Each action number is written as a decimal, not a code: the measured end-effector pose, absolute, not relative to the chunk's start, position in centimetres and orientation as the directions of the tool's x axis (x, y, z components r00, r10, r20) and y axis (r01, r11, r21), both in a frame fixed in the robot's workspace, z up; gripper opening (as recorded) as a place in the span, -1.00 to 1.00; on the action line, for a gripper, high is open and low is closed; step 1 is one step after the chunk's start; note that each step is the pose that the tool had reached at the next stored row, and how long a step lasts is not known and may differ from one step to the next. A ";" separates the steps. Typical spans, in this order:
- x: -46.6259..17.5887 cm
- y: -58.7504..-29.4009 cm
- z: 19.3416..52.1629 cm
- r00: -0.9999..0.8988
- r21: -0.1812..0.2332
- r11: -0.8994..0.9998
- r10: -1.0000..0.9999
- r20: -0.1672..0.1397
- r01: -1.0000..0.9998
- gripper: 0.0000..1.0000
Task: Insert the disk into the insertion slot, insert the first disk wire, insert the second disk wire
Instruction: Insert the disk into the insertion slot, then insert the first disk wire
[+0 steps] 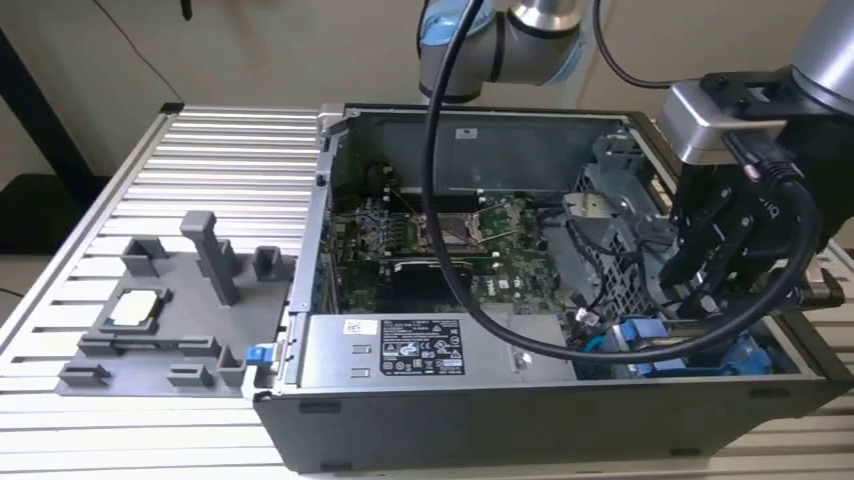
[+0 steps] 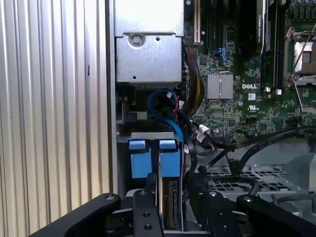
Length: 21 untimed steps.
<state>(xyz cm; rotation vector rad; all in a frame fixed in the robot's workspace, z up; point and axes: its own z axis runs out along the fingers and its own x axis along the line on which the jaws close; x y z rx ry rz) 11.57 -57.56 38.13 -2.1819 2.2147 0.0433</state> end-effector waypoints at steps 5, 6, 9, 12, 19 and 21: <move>11.6 -57.6 39.7 -0.015 -0.004 0.015 -0.999 -0.041 -1.000 -0.19; 11.6 -57.5 39.8 -0.014 -0.009 0.014 -0.999 -0.041 -1.000 -0.19; 11.5 -57.5 39.8 -0.009 -0.056 0.012 -0.999 -0.050 -0.998 -0.19; 11.5 -57.5 39.8 -0.004 -0.110 0.011 -0.998 -0.060 -0.994 -0.19; 11.5 -57.1 39.6 0.060 -0.131 -0.051 -0.996 -0.062 -0.990 -0.19; 11.6 -57.1 39.6 0.064 -0.131 -0.055 -0.996 -0.065 -0.990 -0.19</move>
